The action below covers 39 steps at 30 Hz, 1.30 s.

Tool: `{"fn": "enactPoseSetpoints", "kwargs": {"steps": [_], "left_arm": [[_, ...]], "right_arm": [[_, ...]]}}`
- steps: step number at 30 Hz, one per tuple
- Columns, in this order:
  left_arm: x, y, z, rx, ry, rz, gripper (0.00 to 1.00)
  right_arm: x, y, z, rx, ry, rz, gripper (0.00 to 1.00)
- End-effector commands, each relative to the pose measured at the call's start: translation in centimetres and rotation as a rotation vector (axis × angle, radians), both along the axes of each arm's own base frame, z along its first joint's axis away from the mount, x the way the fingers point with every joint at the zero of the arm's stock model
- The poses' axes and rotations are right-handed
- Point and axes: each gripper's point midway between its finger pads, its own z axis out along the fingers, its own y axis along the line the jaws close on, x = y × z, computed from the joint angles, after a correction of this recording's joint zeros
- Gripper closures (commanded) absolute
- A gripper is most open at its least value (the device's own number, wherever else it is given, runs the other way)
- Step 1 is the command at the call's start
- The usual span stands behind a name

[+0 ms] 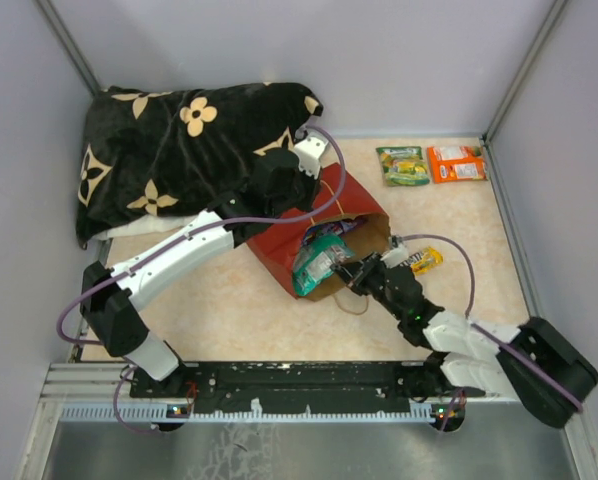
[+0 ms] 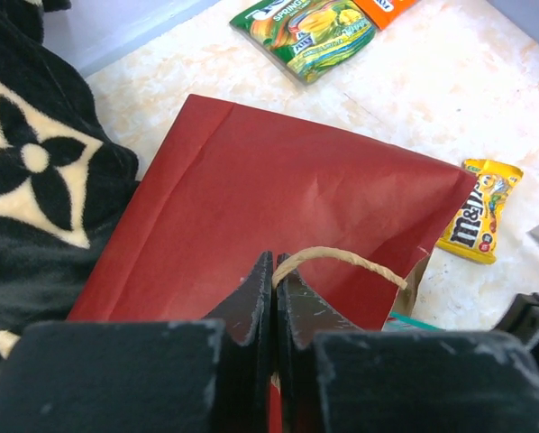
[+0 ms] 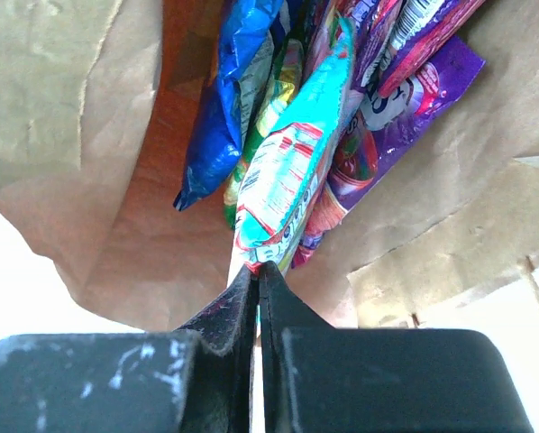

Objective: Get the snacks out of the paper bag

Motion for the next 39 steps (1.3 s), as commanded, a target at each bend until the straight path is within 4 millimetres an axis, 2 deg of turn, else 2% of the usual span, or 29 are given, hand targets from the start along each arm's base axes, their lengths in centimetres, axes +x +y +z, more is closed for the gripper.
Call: {"fn": "enactPoseSetpoints", "kwargs": {"steps": [1, 4, 8, 11, 17, 20, 25, 30, 32, 35, 39], "left_arm": [[0.2, 1.0, 2.8, -0.034, -0.071, 0.026, 1.0], [0.2, 1.1, 3.1, -0.033, -0.08, 0.029, 1.0], [0.3, 1.3, 3.3, -0.033, -0.086, 0.034, 1.0], [0.2, 1.2, 3.3, -0.034, -0.084, 0.031, 1.0], [0.3, 1.1, 2.9, -0.024, -0.07, 0.029, 1.0], [0.2, 1.1, 3.0, -0.026, -0.07, 0.026, 1.0], [0.3, 1.3, 3.0, -0.02, -0.076, 0.03, 1.0], [0.4, 1.2, 2.7, -0.008, -0.073, 0.032, 1.0], [0.4, 1.1, 2.5, -0.002, -0.069, 0.029, 1.0], [0.4, 1.0, 2.5, -0.003, -0.065, 0.023, 1.0], [0.3, 1.0, 2.5, -0.007, -0.062, 0.017, 1.0]], "right_arm": [[-0.7, -2.4, -0.3, -0.092, -0.003, -0.037, 1.0], [-1.3, -4.2, 0.0, -0.118, 0.002, -0.058, 1.0], [-2.2, -6.0, 1.8, -0.167, -0.016, -0.082, 1.0], [-3.0, -6.7, 4.1, -0.165, -0.066, -0.083, 1.0], [-4.0, -7.8, 7.7, -0.186, -0.15, -0.074, 1.0], [-3.6, -8.0, 10.1, -0.198, -0.226, -0.081, 1.0], [-2.6, -6.9, 14.1, -0.121, -0.339, 0.022, 1.0], [-1.1, -11.1, 19.4, -0.038, -0.438, -0.062, 1.0], [-0.9, -12.6, 21.0, -0.002, -0.459, -0.08, 1.0], [-0.3, -14.4, 21.8, 0.052, -0.458, -0.086, 1.0], [1.1, -16.1, 21.9, 0.06, -0.445, -0.164, 1.0]]}}
